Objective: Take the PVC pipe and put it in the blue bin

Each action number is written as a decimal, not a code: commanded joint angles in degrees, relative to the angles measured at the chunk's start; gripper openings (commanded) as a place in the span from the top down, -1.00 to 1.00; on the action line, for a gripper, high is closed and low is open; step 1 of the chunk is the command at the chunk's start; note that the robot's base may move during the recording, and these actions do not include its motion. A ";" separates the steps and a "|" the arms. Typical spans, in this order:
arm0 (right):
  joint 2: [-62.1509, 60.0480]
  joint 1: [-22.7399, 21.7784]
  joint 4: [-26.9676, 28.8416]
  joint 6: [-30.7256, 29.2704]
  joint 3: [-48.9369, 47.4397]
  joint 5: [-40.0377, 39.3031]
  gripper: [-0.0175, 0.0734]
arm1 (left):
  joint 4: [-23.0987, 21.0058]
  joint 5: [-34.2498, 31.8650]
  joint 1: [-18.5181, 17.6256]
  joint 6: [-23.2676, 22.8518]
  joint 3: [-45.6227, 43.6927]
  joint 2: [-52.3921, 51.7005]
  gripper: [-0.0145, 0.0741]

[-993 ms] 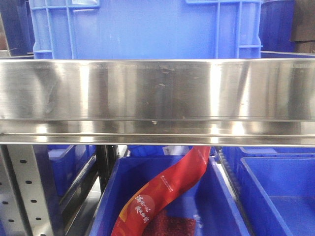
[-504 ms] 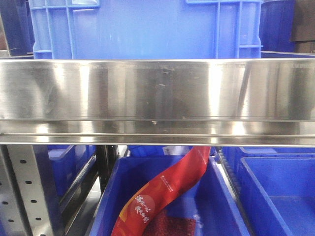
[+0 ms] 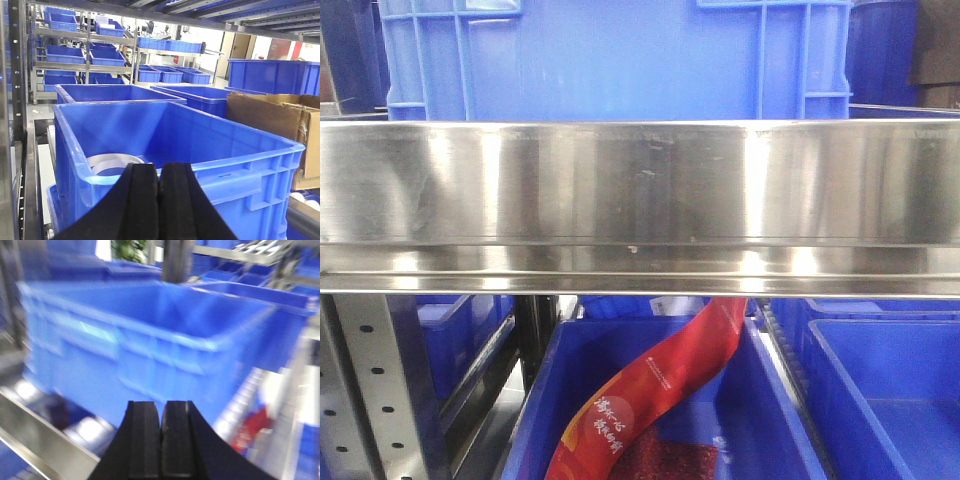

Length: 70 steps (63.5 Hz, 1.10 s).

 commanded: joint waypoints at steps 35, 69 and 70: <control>-29.45 -28.13 -4.25 9.95 33.08 -16.04 0.97 | -0.29 -1.14 -0.34 -0.28 0.03 -0.29 0.92; -29.45 -29.38 -3.70 5.23 33.53 -18.48 0.97 | -0.29 -2.14 -0.34 -0.28 0.03 -0.29 0.92; -29.45 -29.38 -3.70 5.23 33.53 -18.48 0.97 | -0.29 -2.14 -0.34 -0.28 0.03 -0.29 0.92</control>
